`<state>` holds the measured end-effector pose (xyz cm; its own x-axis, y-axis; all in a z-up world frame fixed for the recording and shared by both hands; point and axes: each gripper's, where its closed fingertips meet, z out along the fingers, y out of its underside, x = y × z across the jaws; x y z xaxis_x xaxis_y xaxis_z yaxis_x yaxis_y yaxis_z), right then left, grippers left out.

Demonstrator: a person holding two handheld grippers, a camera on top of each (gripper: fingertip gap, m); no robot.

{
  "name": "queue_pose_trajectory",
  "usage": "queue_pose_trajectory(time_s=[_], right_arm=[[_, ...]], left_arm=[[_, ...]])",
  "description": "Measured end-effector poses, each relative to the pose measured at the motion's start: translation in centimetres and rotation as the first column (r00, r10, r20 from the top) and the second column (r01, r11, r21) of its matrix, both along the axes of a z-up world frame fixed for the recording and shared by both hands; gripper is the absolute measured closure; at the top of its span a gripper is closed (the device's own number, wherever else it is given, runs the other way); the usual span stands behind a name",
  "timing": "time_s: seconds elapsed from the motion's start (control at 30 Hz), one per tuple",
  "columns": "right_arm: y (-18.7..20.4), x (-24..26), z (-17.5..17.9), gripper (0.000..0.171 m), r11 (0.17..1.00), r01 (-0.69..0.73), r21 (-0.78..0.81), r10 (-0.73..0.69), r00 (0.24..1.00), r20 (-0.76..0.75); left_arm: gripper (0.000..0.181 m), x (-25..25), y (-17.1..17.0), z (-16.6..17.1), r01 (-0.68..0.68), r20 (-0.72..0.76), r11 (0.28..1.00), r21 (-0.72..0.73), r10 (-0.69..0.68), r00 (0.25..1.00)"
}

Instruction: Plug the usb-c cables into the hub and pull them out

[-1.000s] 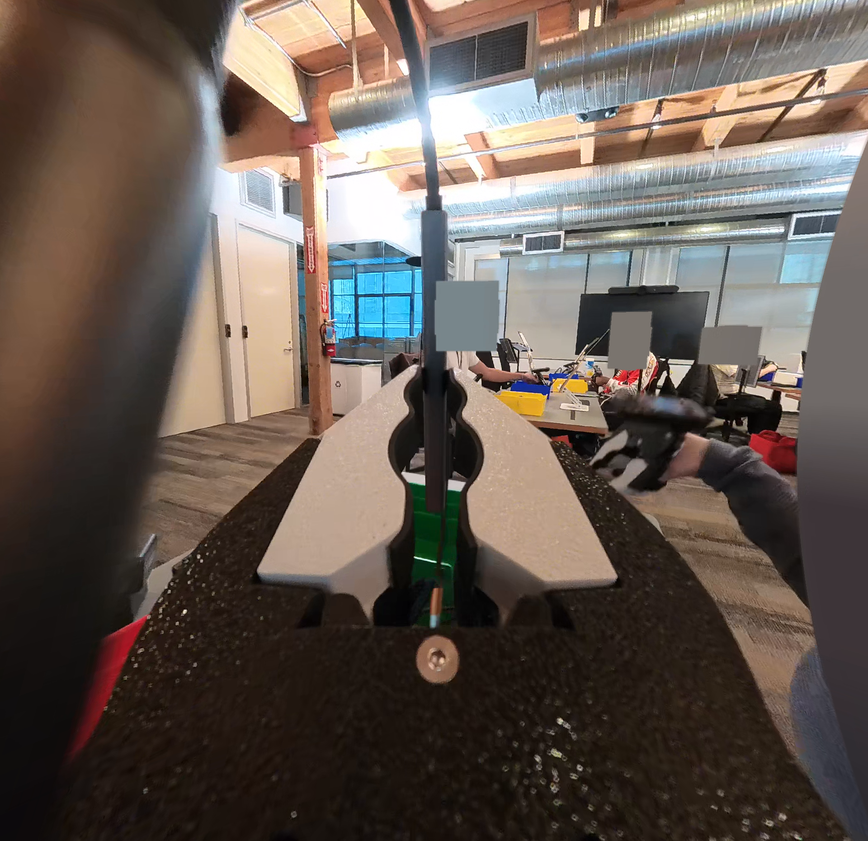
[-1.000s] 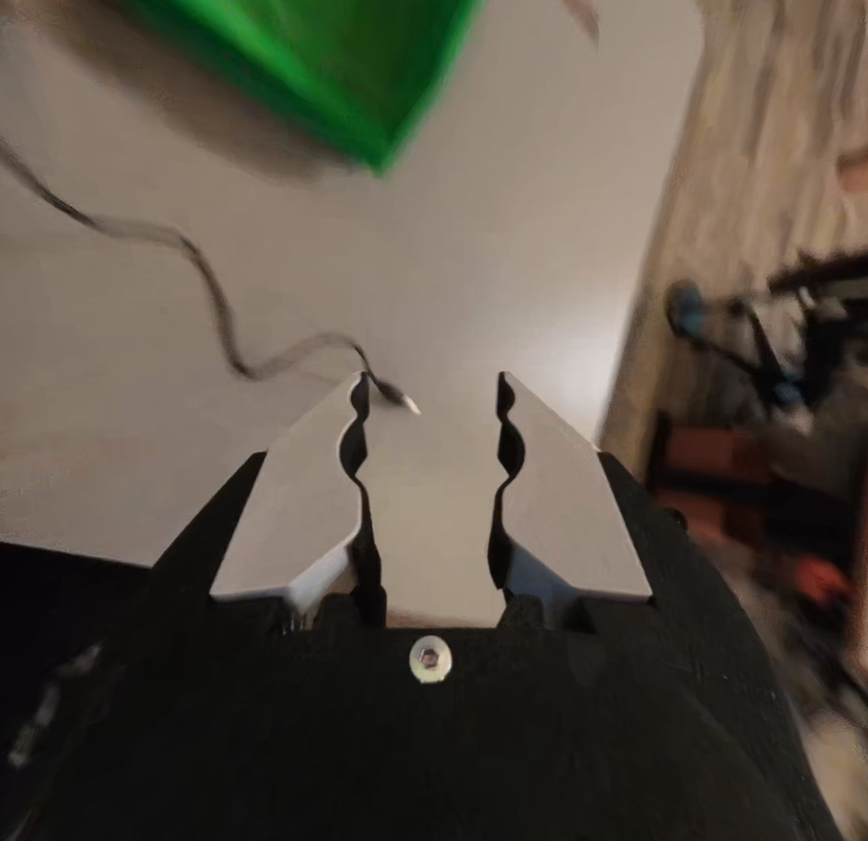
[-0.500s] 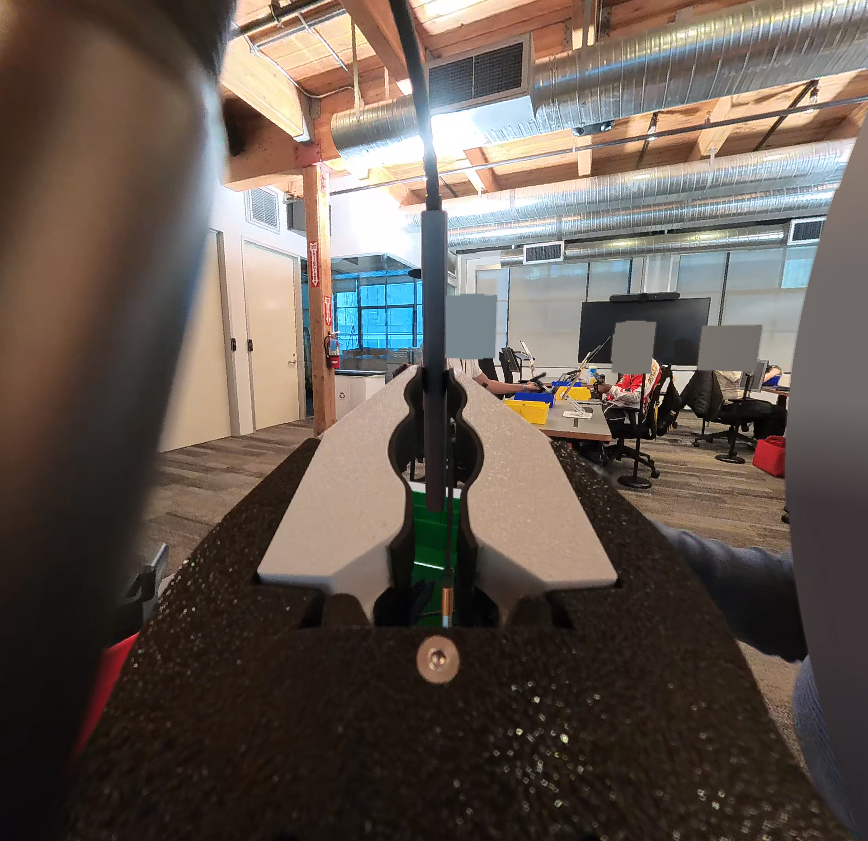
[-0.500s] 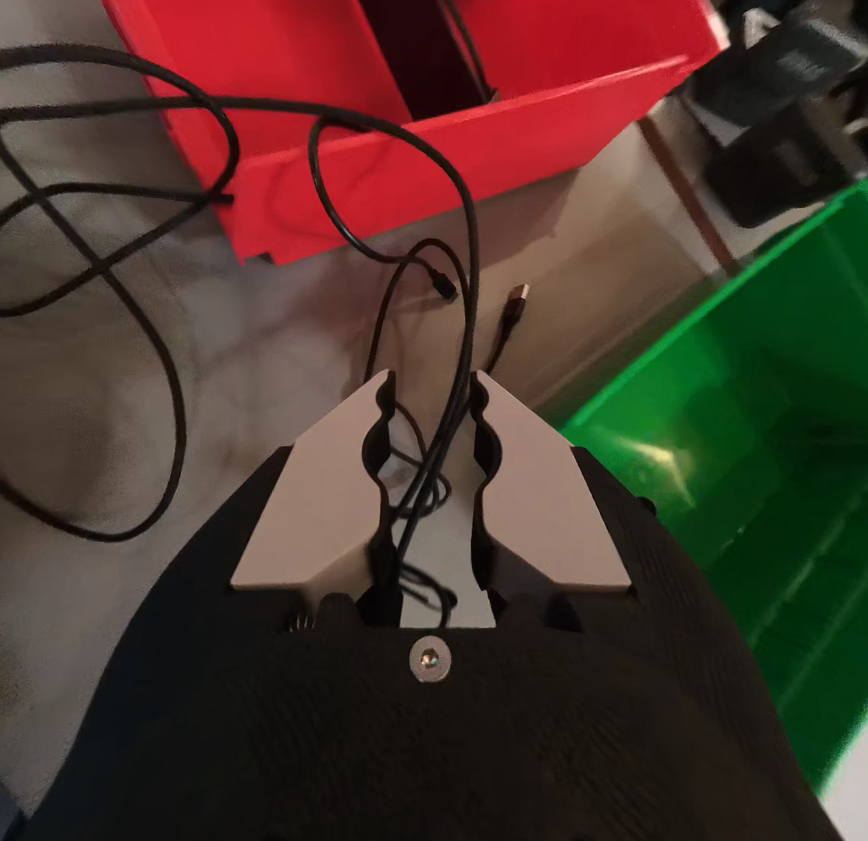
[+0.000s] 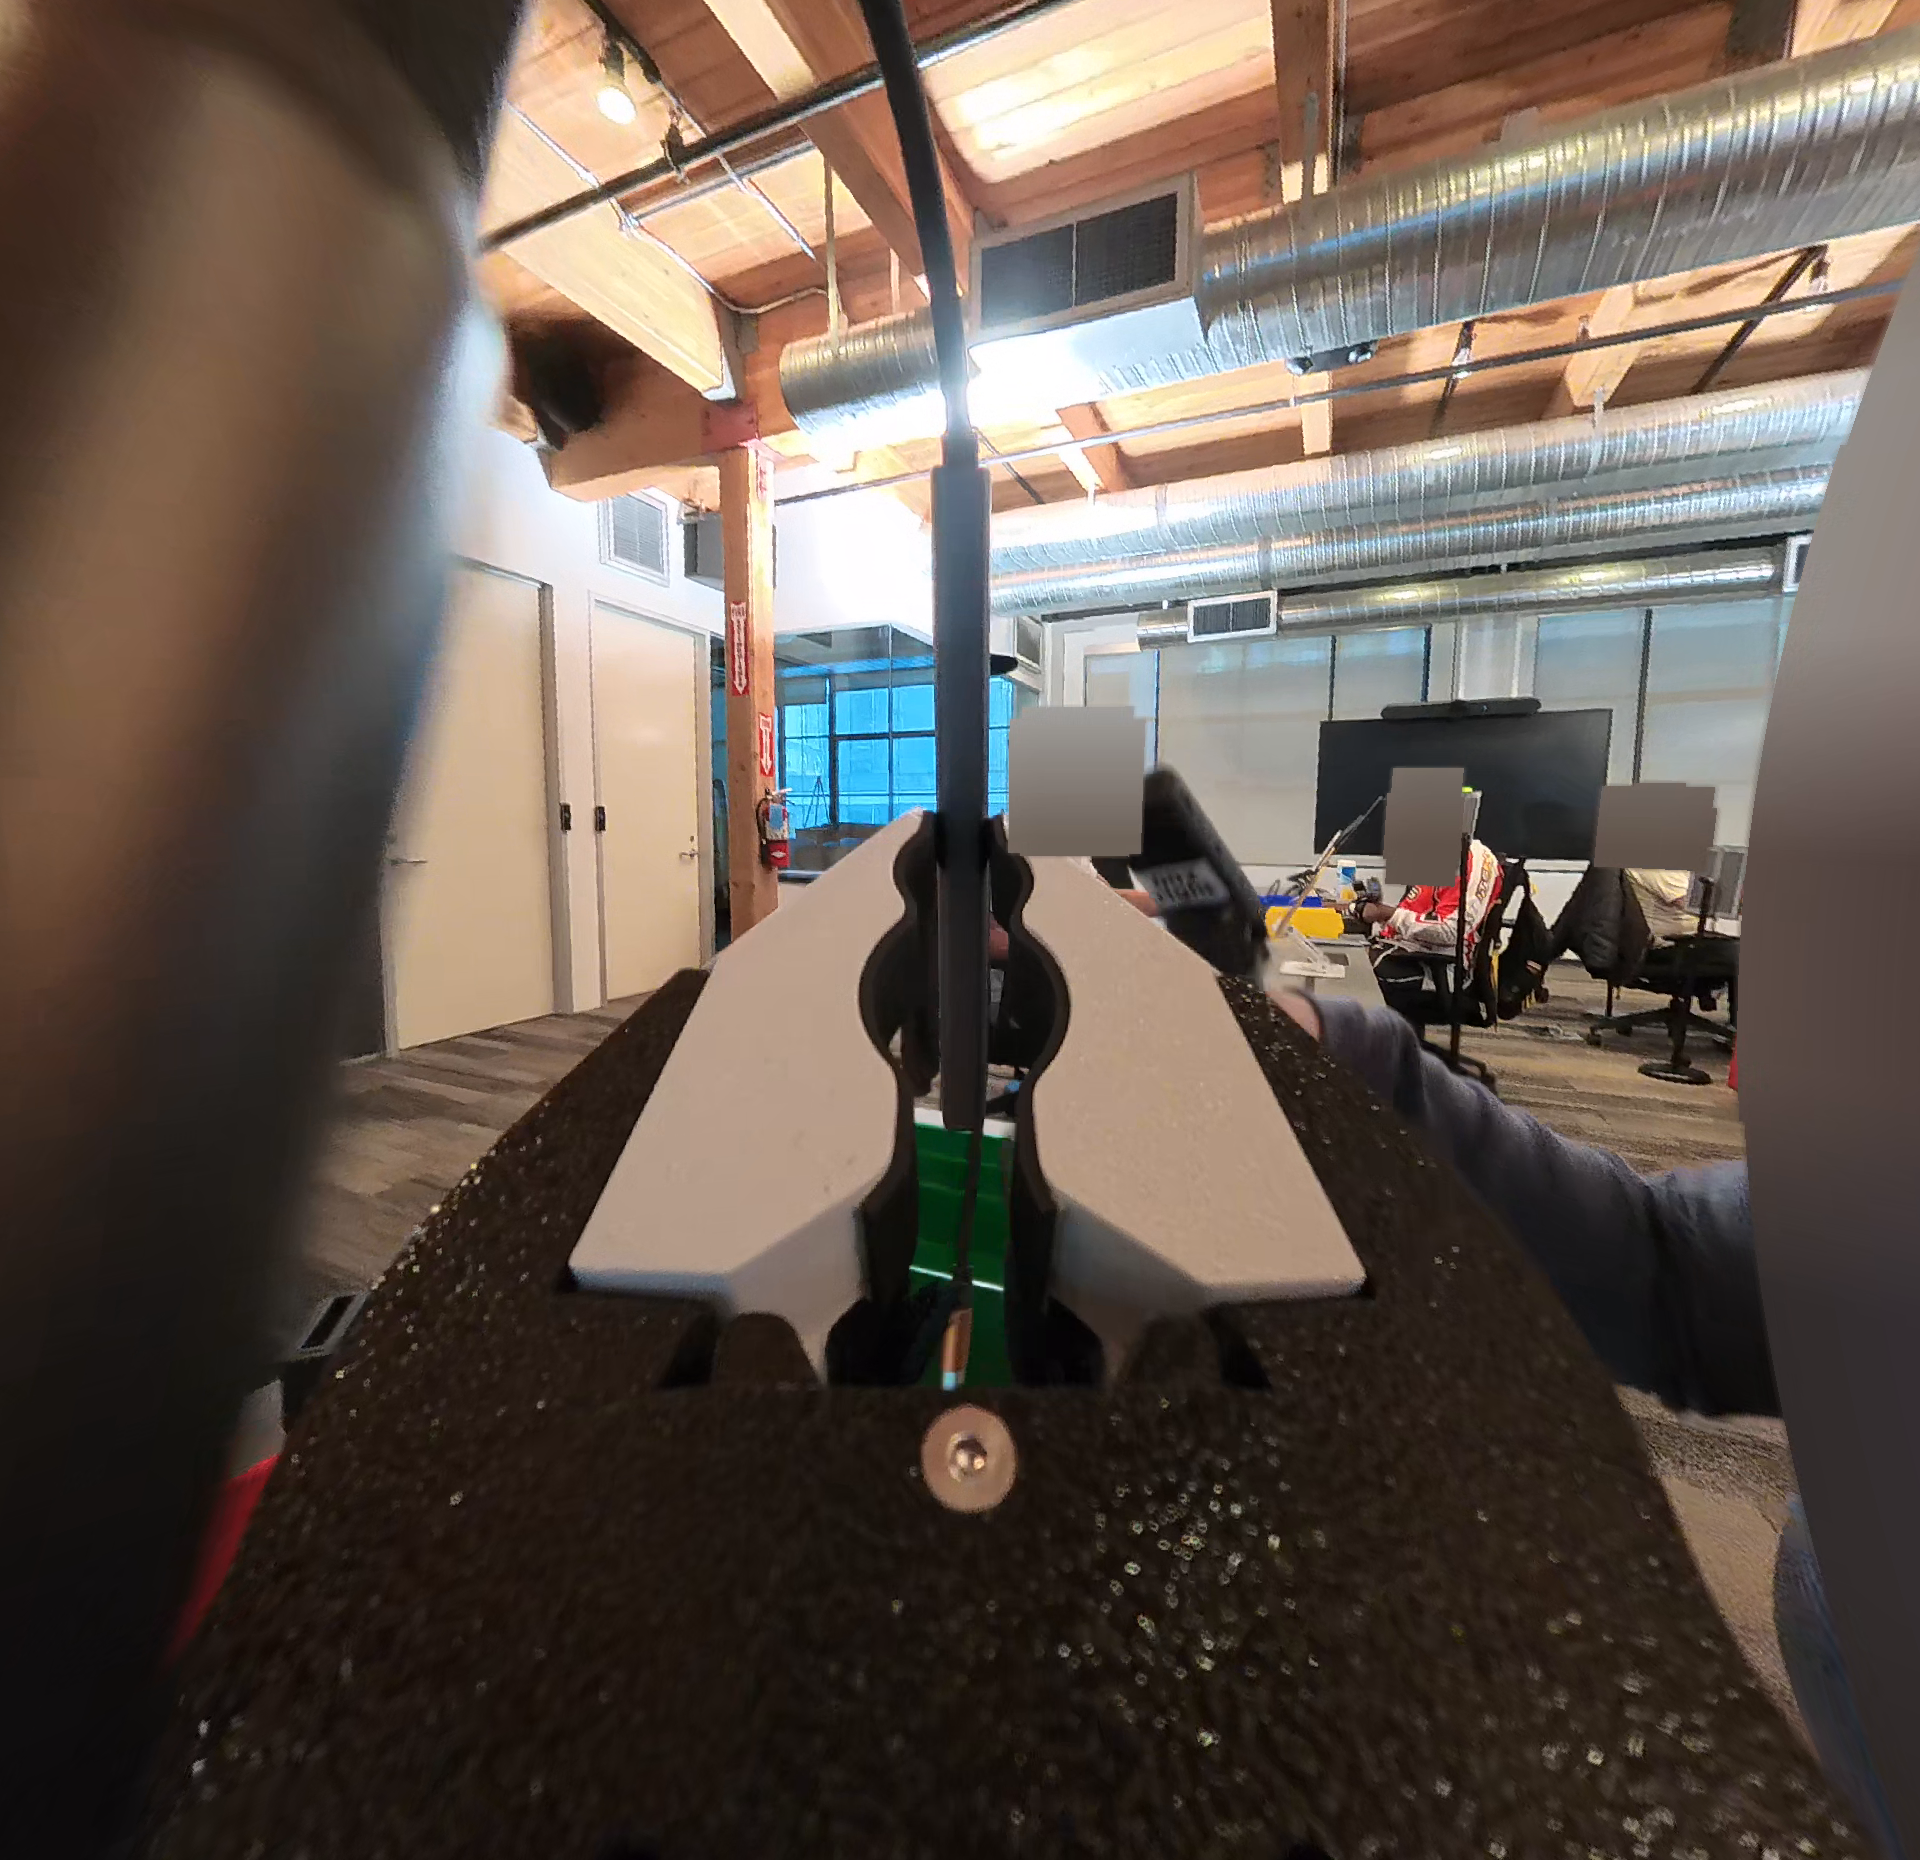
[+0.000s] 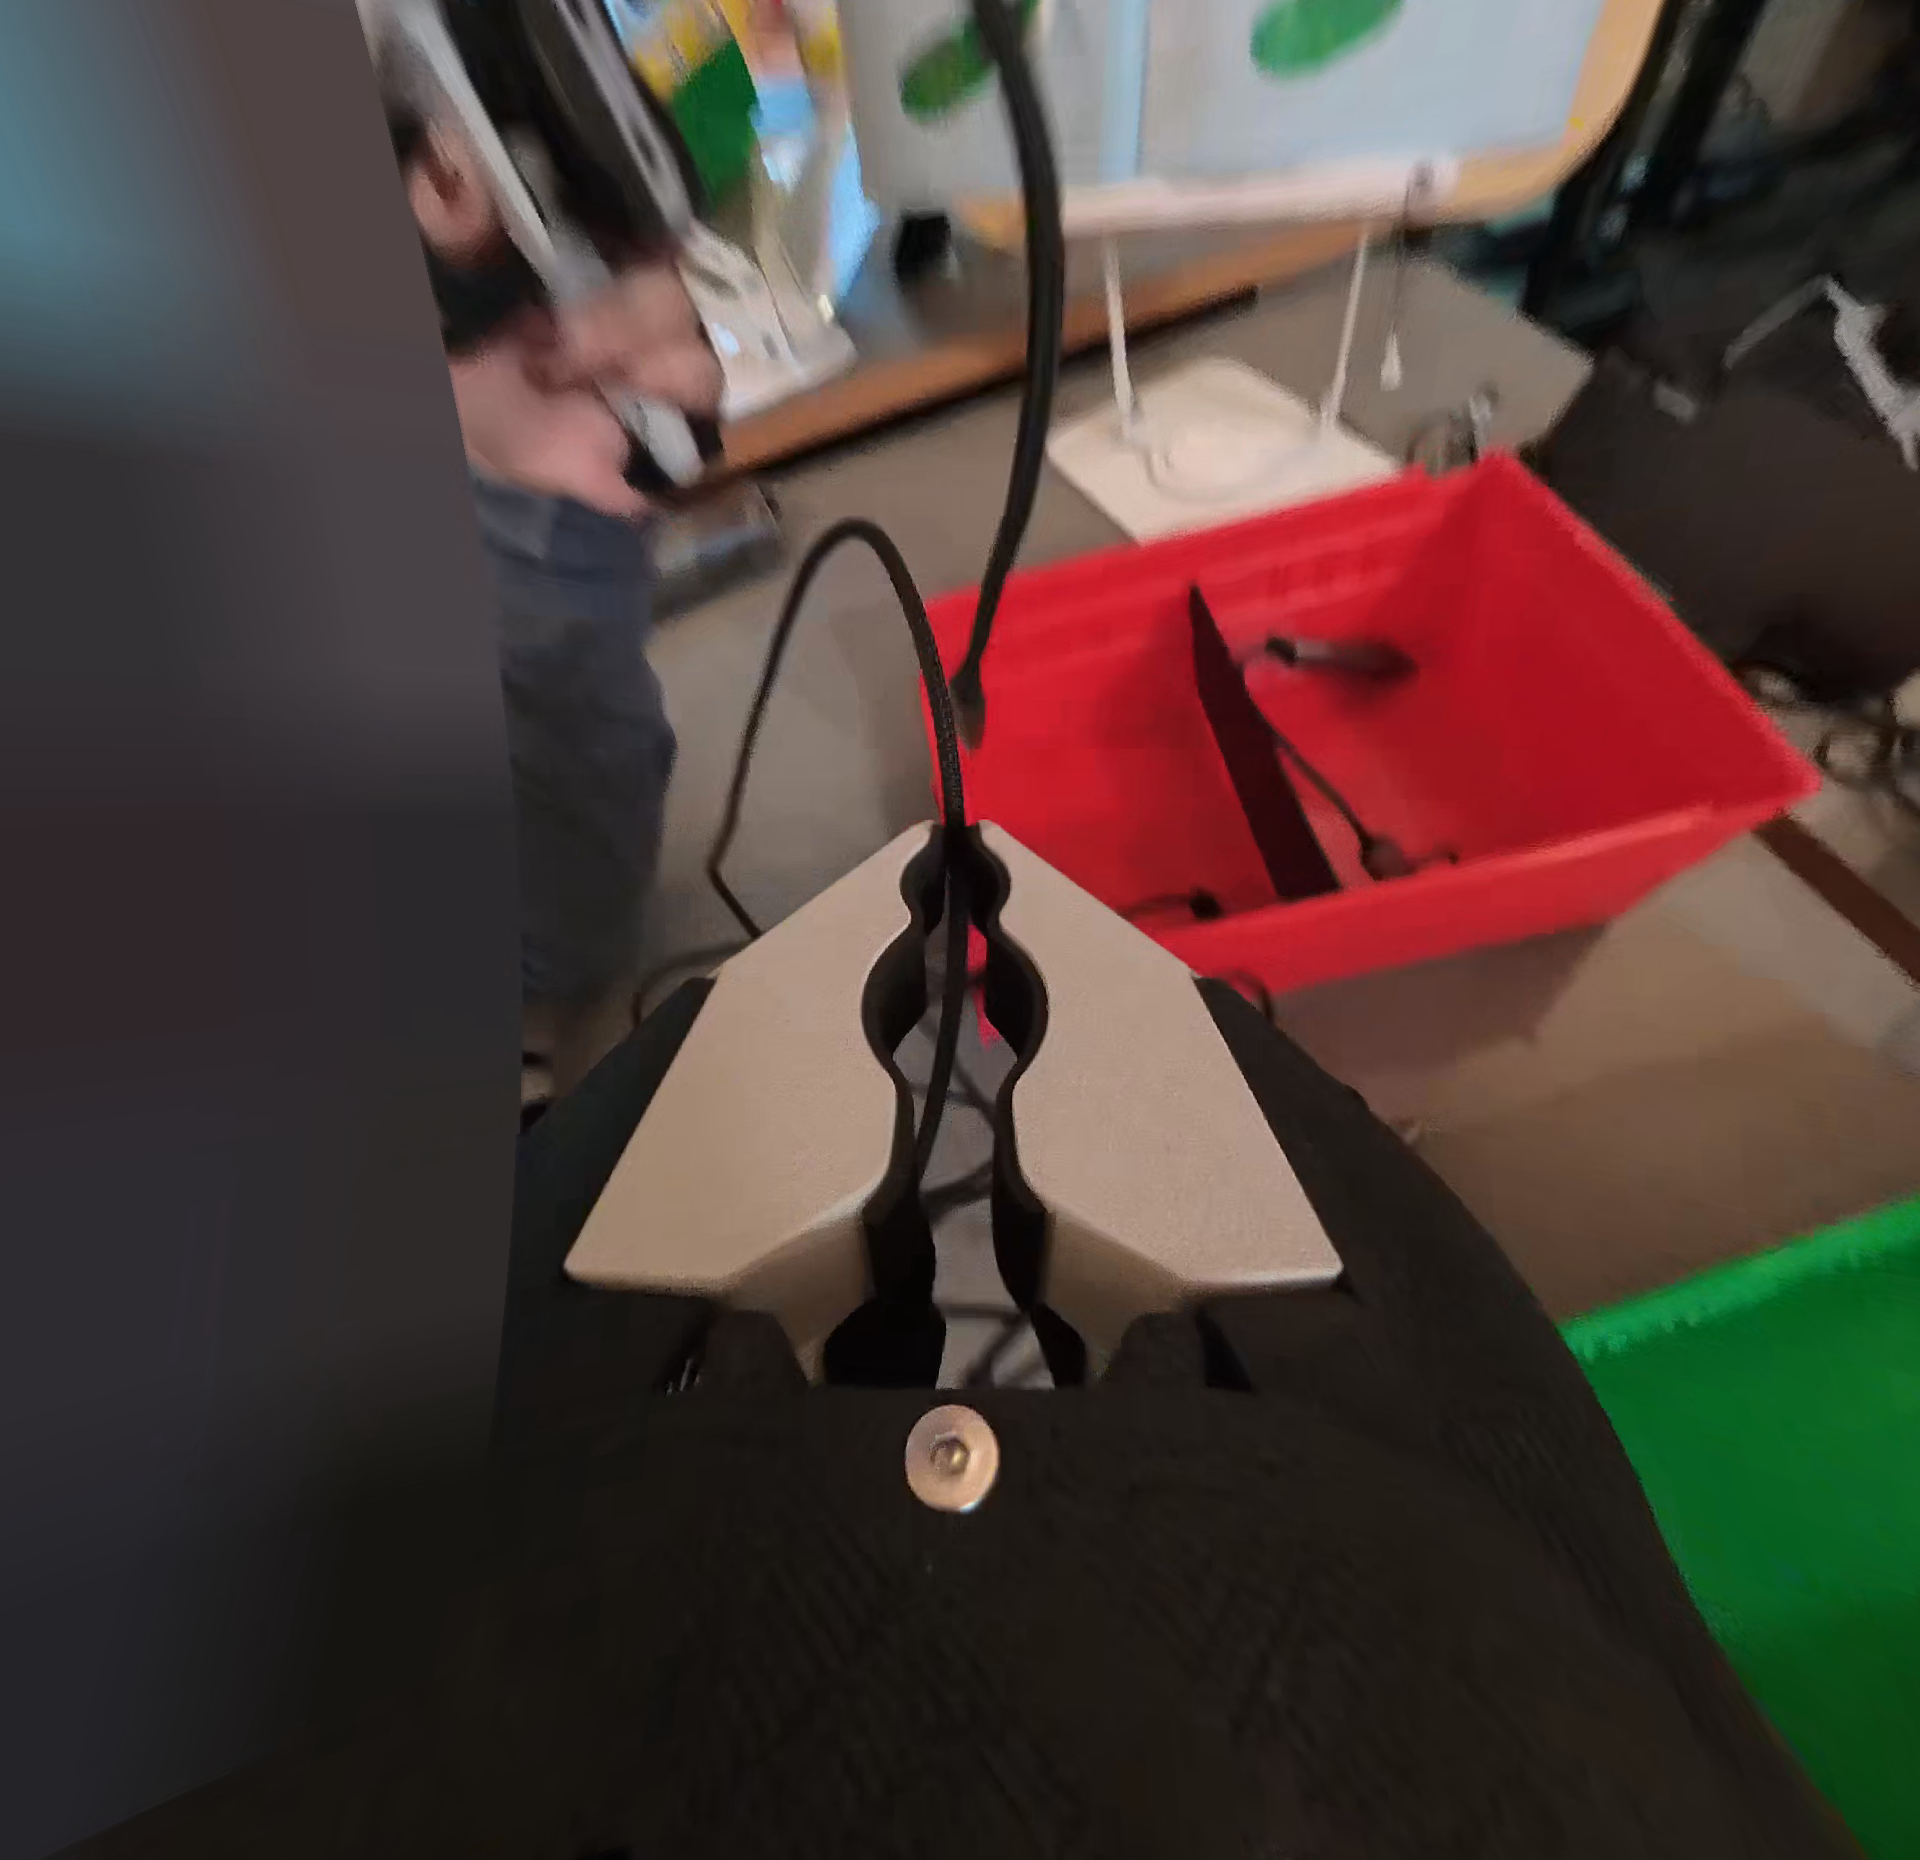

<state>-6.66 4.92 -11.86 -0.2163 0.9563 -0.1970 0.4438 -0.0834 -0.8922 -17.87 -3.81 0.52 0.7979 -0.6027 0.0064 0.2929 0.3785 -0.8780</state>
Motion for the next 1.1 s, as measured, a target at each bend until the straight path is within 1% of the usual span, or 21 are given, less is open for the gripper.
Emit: queue_pose_trajectory(time_s=[0.07,0.2,0.37,0.47,0.53,0.6,0.67,0.73,0.77,0.83,0.9,0.93,0.97,1.0,1.03,1.1], right_arm=[[0.6,-1.0,3.2,0.170,1.000,0.005,-0.029,-0.008,0.996,-0.093],[2.8,-3.6,8.0,0.171,0.997,0.069,-0.032,-0.074,0.969,-0.235],[3.9,-7.6,11.5,0.171,0.993,0.112,0.031,-0.097,0.944,-0.315],[4.0,-10.1,13.5,0.171,0.987,0.129,0.094,-0.089,0.934,-0.345],[3.8,-12.0,14.0,0.171,0.979,0.139,0.151,-0.081,0.937,-0.340],[4.0,-13.9,13.8,0.171,0.964,0.157,0.215,-0.083,0.944,-0.318],[4.3,-15.6,13.0,0.171,0.956,0.167,0.241,-0.093,0.952,-0.290],[4.5,-17.0,11.2,0.170,0.955,0.151,0.254,-0.094,0.971,-0.222],[4.6,-17.6,10.0,0.170,0.955,0.138,0.261,-0.093,0.980,-0.178],[5.0,-18.4,8.1,0.170,0.953,0.133,0.270,-0.099,0.986,-0.138],[5.3,-18.6,6.1,0.169,0.946,0.117,0.302,-0.096,0.992,-0.084],[5.1,-18.6,5.3,0.166,0.945,0.105,0.309,-0.088,0.994,-0.070],[5.1,-18.4,4.8,0.159,0.942,0.105,0.319,-0.092,0.994,-0.055],[5.1,-17.9,4.5,0.148,0.936,0.111,0.335,-0.101,0.994,-0.047],[5.1,-17.3,4.7,0.139,0.928,0.123,0.350,-0.110,0.992,-0.058],[5.0,-15.1,6.0,0.131,0.908,0.176,0.379,-0.139,0.983,-0.122]], left_arm=[[0.175,-0.1,-0.4,0.2,-0.006,0.000,1.000,0.011,0.006,1.000],[0.175,-0.3,-1.3,0.7,-0.033,0.000,0.999,0.037,0.033,0.999],[0.175,-1.4,-2.7,1.3,-0.108,0.010,0.992,0.071,0.107,0.994],[0.174,-2.6,-3.6,1.6,-0.194,0.017,0.977,0.085,0.193,0.981],[0.175,-3.3,-4.3,1.8,-0.256,0.024,0.962,0.095,0.254,0.967],[0.175,-4.3,-4.7,1.8,-0.330,0.035,0.940,0.085,0.328,0.944],[0.174,-5.8,-4.6,1.4,-0.434,0.035,0.899,0.050,0.433,0.901],[0.175,-7.1,-4.5,1.0,-0.513,0.035,0.858,0.019,0.512,0.858],[0.174,-8.0,-4.4,0.7,-0.557,0.035,0.830,-0.004,0.557,0.830],[0.175,-10.0,-4.3,0.0,-0.658,0.022,0.751,-0.049,0.660,0.751],[0.175,-12.2,-5.0,-0.6,-0.738,0.040,0.671,-0.078,0.742,0.670],[0.175,-13.4,-5.5,-0.9,-0.780,0.037,0.618,-0.097,0.786,0.618],[0.175,-14.4,-6.1,-1.3,-0.814,0.033,0.571,-0.112,0.820,0.571],[0.175,-15.1,-6.6,-1.4,-0.830,0.043,0.546,-0.114,0.838,0.545],[0.175,-15.3,-7.2,-1.2,-0.833,0.064,0.543,-0.104,0.840,0.539],[0.175,-14.9,-8.0,-0.6,-0.817,0.110,0.572,-0.066,0.818,0.564]])
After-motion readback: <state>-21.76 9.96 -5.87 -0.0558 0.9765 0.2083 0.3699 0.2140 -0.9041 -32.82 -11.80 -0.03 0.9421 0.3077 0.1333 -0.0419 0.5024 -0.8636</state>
